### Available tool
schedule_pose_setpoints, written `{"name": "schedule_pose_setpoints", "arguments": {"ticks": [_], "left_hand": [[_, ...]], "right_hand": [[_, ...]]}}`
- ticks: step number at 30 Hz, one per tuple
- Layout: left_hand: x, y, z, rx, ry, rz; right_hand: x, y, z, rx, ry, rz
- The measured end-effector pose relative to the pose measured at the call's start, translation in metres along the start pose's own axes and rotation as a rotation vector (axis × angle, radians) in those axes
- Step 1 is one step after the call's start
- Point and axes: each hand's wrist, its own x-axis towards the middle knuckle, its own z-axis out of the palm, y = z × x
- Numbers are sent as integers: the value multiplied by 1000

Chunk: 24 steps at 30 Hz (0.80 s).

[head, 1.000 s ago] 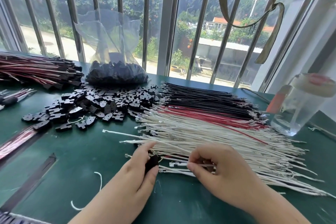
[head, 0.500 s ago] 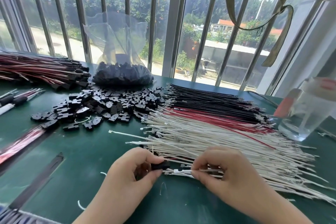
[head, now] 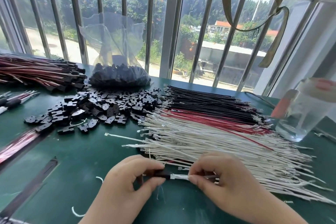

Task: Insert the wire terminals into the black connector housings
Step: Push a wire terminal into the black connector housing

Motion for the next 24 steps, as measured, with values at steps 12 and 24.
{"name": "schedule_pose_setpoints", "arguments": {"ticks": [12,24], "left_hand": [[4,2,-6,-449,-238,-358],[3,1,-10,-378,-341,-323]], "right_hand": [[0,-4,1,-8,88,9],[0,-3,0,10,18,11]]}}
